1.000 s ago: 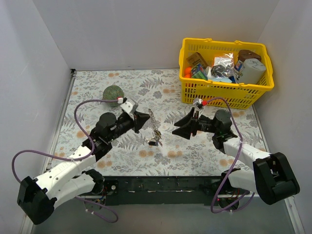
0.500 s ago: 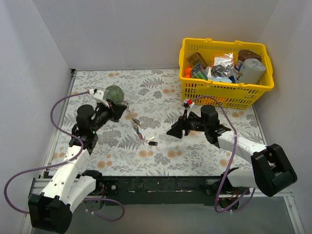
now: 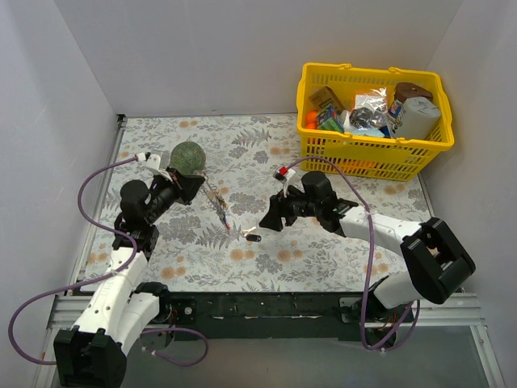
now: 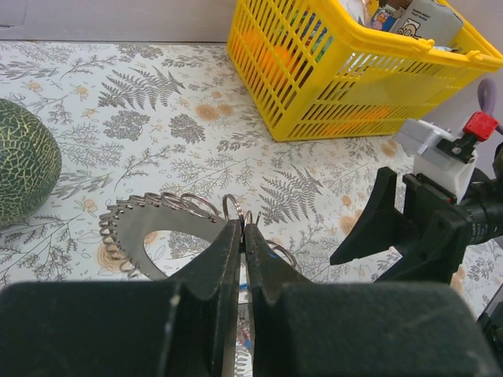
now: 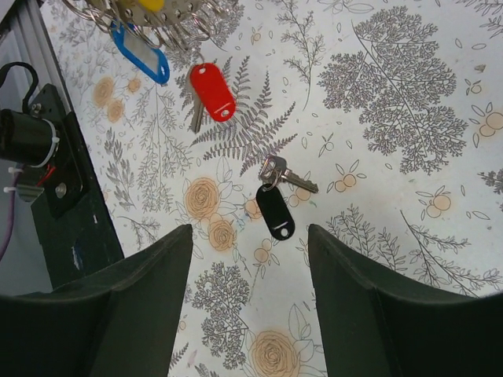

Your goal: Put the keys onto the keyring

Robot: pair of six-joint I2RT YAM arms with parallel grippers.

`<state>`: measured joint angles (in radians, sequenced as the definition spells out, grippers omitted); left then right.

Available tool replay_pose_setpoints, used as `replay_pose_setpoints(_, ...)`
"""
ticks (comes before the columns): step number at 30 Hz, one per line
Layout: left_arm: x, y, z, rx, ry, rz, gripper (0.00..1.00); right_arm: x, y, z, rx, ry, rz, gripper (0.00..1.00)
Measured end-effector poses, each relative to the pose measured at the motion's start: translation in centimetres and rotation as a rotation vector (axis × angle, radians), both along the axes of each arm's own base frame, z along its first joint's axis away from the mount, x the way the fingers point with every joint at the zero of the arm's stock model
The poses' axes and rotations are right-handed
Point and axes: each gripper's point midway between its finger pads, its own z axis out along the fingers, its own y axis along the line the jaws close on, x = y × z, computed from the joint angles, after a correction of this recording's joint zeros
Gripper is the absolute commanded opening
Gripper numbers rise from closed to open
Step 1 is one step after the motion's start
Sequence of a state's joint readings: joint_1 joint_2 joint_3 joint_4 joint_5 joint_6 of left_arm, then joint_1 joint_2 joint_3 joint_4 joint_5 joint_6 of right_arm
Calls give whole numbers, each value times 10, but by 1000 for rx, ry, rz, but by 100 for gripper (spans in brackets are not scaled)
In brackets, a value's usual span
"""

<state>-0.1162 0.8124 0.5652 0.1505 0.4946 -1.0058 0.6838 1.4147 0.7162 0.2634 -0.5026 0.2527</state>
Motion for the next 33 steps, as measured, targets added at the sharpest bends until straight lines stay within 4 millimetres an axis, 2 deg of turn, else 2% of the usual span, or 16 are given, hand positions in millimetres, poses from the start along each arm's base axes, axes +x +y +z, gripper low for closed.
replay_pose_setpoints(7,-2,2,4,-6,-13,2,0,0,25,-25,-124,23,8,66)
replay_pose_setpoints(14,-8,8,17,-10,-66,40,0,-7,56,-56,-276,31,34,64)
replay_pose_setpoints(16,-8,10,19,-10,-72,51,0,-8,61,-65,-319,32,34,60)
replay_pose_setpoints(20,-8,12,20,-9,-78,64,0,-12,64,-86,-420,36,24,59)
replay_pose_setpoints(22,-8,13,20,-9,-81,68,0,-12,64,-93,-452,28,16,53)
replay_pose_setpoints(27,-8,13,21,-9,-84,70,0,-8,66,-94,-475,12,-6,44)
replay_pose_setpoints(30,-8,13,21,-9,-84,70,0,-7,67,-96,-483,5,-11,29)
replay_pose_setpoints(31,-8,13,21,-8,-84,70,0,-7,66,-97,-487,6,-13,20)
replay_pose_setpoints(33,-8,13,21,-6,-85,71,0,-7,66,-97,-493,3,-16,10)
